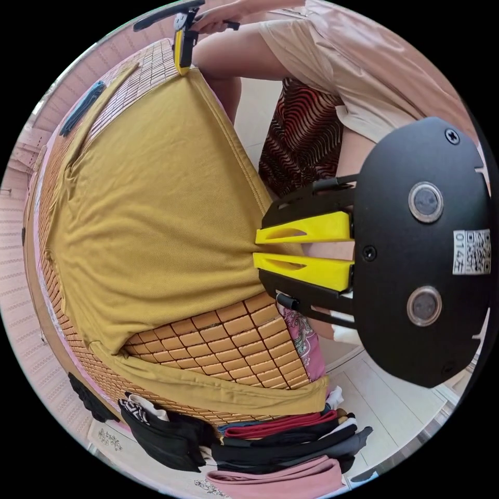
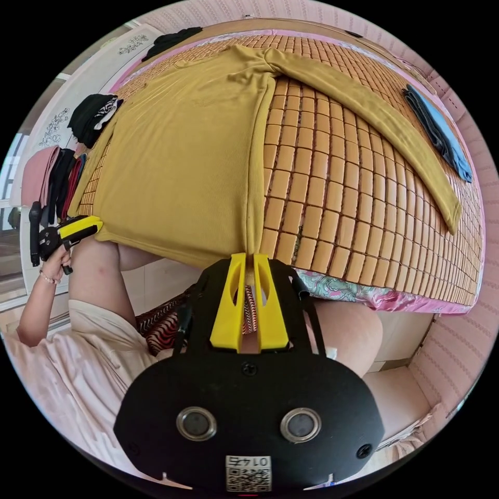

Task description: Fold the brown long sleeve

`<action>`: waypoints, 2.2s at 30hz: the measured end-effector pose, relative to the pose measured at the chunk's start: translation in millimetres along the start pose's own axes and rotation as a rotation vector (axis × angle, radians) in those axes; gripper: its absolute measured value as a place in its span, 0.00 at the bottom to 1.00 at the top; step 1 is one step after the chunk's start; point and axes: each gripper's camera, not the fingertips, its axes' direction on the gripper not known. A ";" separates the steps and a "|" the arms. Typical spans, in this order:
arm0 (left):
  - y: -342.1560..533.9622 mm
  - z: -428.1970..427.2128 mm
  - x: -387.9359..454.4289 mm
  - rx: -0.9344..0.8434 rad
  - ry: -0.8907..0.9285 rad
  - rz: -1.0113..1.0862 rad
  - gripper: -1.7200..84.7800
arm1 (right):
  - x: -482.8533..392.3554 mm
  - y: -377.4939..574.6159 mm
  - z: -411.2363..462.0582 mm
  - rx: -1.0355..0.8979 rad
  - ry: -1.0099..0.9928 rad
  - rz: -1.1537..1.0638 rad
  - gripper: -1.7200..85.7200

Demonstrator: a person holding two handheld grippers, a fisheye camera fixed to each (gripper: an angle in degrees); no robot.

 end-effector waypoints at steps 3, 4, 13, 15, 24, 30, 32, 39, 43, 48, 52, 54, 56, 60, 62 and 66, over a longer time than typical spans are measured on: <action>3.7 4.1 -3.0 0.004 -0.007 0.003 0.03 | -3.8 4.9 -8.5 0.010 0.023 -0.016 0.04; 4.0 5.9 -5.6 -0.001 -0.001 0.002 0.03 | -6.8 4.6 -5.4 0.005 0.030 -0.019 0.04; 22.4 7.6 -29.8 -0.007 0.067 -0.014 0.01 | -47.0 -9.7 12.3 -0.080 0.142 -0.094 0.04; 28.0 18.1 -27.7 -0.040 0.032 0.021 0.01 | -55.7 -13.9 16.8 -0.104 0.176 -0.112 0.05; 81.5 -2.7 -74.8 0.100 0.098 -0.100 0.07 | -66.6 -18.3 35.4 -0.150 0.175 -0.117 0.10; 181.1 -10.4 -164.0 0.292 0.159 -0.554 0.08 | -89.8 -16.0 22.0 -0.135 0.307 -0.154 0.10; 221.5 -2.1 -200.4 0.350 0.139 -0.774 0.07 | -119.3 -24.9 10.1 -0.075 0.294 -0.240 0.09; 303.2 38.5 -254.5 0.484 0.183 -1.186 0.08 | -260.7 -85.5 1.9 0.025 -0.122 -0.631 0.10; 317.4 53.8 -265.2 0.600 0.172 -1.296 0.10 | -368.5 -131.8 15.8 0.060 -0.093 -0.853 0.15; 322.2 76.8 -278.9 0.648 0.252 -1.286 0.12 | -474.8 -175.0 53.2 0.089 0.043 -0.976 0.13; 318.7 85.1 -288.3 0.670 0.263 -1.232 0.14 | -541.5 -193.9 84.1 0.101 0.094 -1.077 0.15; 313.0 90.0 -291.6 0.652 0.270 -1.209 0.14 | -557.7 -202.4 95.4 0.089 0.103 -1.088 0.16; 306.8 95.1 -290.9 0.640 0.253 -1.189 0.13 | -567.8 -211.3 115.6 0.053 0.182 -1.092 0.15; 301.5 93.6 -280.9 0.629 0.193 -1.180 0.09 | -559.8 -212.8 126.9 0.014 0.189 -1.099 0.09; 294.6 86.6 -268.8 0.611 0.122 -1.147 0.07 | -550.9 -213.0 123.5 0.006 0.176 -1.089 0.04; 278.9 55.2 -240.2 0.641 0.005 -0.991 0.04 | -523.4 -219.8 95.2 0.032 0.036 -1.052 0.02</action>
